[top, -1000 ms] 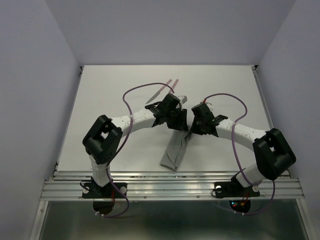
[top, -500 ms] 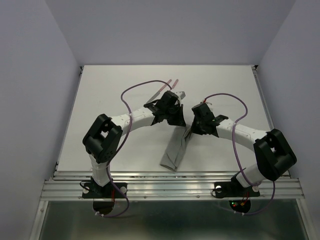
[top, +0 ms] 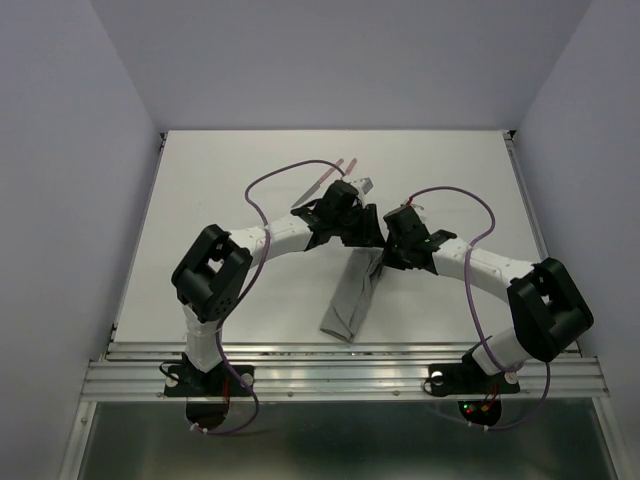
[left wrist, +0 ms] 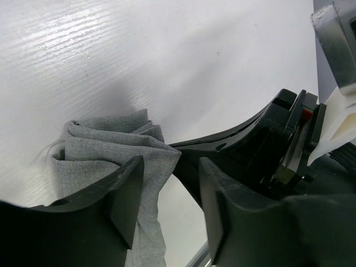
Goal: Fold the napkin into a case and place the utensils inside
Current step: Stuff the smaller-rectangle-folded napkin at the center of the board.
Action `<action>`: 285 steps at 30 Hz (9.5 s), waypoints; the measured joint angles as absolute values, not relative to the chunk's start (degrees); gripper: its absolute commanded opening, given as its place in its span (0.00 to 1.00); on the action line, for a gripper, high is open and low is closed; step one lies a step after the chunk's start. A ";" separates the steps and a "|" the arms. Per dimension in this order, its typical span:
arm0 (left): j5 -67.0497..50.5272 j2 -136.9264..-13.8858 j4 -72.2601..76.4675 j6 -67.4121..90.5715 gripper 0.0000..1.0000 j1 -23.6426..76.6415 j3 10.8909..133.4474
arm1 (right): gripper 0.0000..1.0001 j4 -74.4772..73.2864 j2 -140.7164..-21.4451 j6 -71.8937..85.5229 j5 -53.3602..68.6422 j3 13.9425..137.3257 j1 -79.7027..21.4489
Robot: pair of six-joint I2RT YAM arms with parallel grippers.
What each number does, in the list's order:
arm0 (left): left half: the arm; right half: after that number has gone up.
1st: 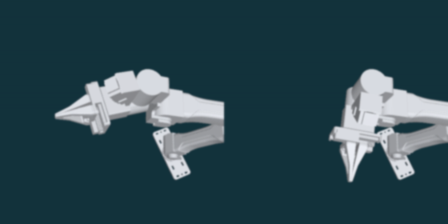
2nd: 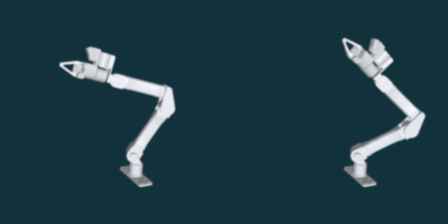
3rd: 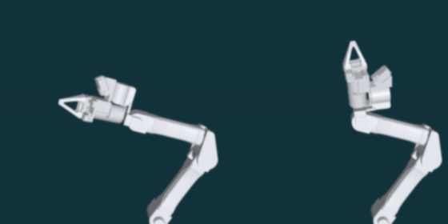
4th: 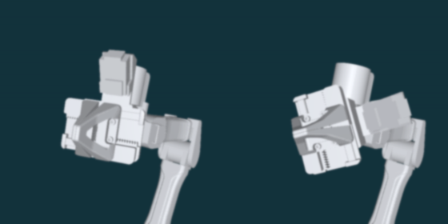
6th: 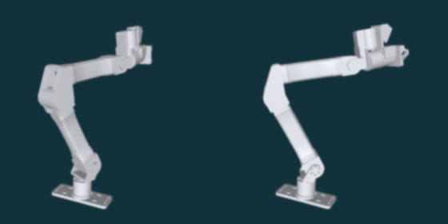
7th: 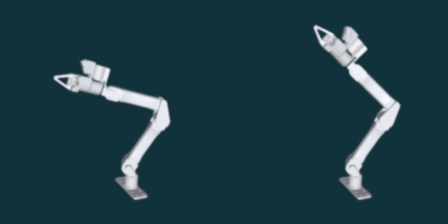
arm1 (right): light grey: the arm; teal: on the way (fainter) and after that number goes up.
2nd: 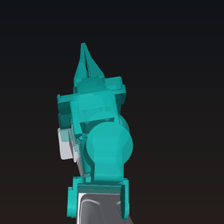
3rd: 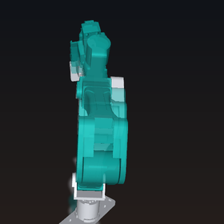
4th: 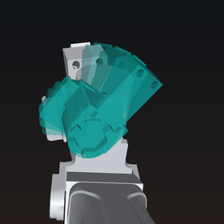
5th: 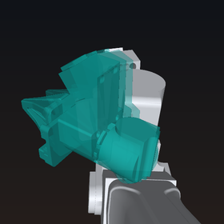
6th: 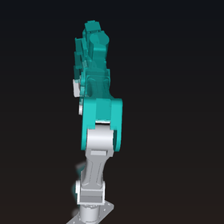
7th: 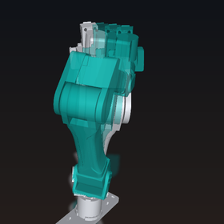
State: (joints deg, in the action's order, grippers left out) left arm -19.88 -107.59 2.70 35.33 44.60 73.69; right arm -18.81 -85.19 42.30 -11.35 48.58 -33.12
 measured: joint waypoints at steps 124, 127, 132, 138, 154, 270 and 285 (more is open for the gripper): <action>-23.57 -107.90 -8.23 30.74 0.08 48.25 75.33 | 0.01 -18.57 -82.87 44.64 -9.61 46.19 -33.08; -23.79 -107.90 -7.86 30.98 0.07 48.25 75.33 | 0.01 -18.57 -82.85 44.64 -9.61 46.19 -33.08; -24.27 -107.94 -7.38 31.35 0.34 47.90 75.33 | 0.01 -18.59 -82.21 44.64 -9.56 46.19 -33.08; -24.93 -108.27 -5.67 31.81 0.43 47.44 73.93 | 0.01 -18.63 -81.23 44.66 -9.43 46.19 -33.10; -26.61 -108.25 -3.53 32.71 0.70 46.89 70.83 | 0.01 -18.83 -80.62 44.82 -10.04 46.17 -33.08; -24.67 -109.60 -2.24 29.43 0.00 46.00 74.35 | 0.01 -18.63 -81.03 46.70 -7.73 46.00 -33.85; -24.84 -114.72 0.99 30.94 0.00 46.00 74.39 | 0.01 -18.79 -81.03 46.50 -7.77 46.02 -33.85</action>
State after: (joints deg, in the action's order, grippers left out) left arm -24.84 -114.72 0.99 30.94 46.00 74.39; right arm -18.79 -81.03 46.50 -7.77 46.02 -33.85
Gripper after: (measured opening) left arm 0.040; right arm 0.014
